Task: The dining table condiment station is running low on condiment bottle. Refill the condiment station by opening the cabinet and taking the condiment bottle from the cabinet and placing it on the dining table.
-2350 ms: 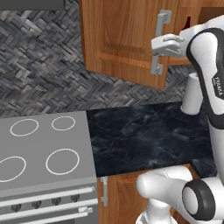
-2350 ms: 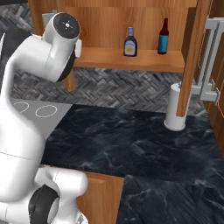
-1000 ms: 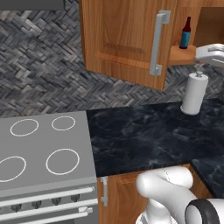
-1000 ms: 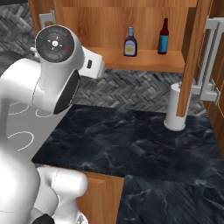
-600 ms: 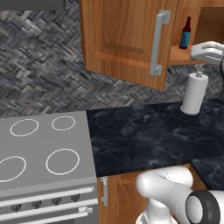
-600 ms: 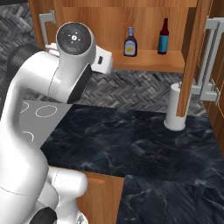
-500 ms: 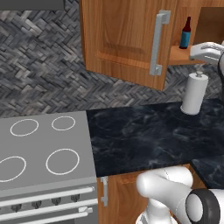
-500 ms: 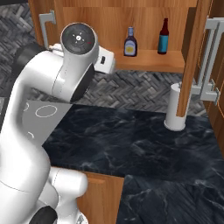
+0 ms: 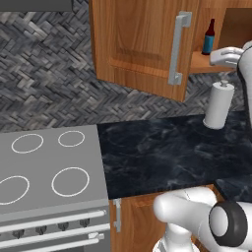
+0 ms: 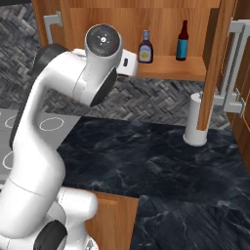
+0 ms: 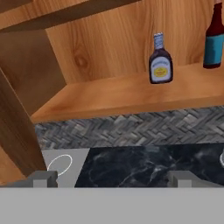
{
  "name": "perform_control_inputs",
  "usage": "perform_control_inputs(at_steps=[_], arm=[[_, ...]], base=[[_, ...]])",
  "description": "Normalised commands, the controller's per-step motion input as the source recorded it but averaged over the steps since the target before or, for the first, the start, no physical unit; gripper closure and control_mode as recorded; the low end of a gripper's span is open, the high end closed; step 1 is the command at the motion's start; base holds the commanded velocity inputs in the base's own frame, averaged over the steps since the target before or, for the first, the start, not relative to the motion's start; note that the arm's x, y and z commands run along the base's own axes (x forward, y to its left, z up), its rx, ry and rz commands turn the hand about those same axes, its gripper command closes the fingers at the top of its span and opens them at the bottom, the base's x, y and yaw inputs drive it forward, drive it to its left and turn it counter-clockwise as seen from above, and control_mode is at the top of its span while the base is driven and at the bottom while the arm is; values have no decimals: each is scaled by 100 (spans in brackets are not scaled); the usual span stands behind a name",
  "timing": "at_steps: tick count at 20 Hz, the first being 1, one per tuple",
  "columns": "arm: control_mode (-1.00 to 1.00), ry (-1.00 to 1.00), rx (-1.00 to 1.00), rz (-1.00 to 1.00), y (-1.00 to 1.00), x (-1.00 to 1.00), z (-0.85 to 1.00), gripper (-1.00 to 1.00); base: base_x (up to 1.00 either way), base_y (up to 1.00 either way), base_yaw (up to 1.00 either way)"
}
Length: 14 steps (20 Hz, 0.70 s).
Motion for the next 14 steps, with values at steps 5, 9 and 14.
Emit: perform_control_inputs(at_steps=[5, 9, 14], arm=[[-100, 0, -7, 6, -10, 59, 0, -100], [-100, 1, -1, 7, -18, 60, 0, -100], [-100, 1, 0, 6, -25, 52, 0, -100]], base=[[0, 0, 0], [0, 0, 0], [0, 0, 0]])
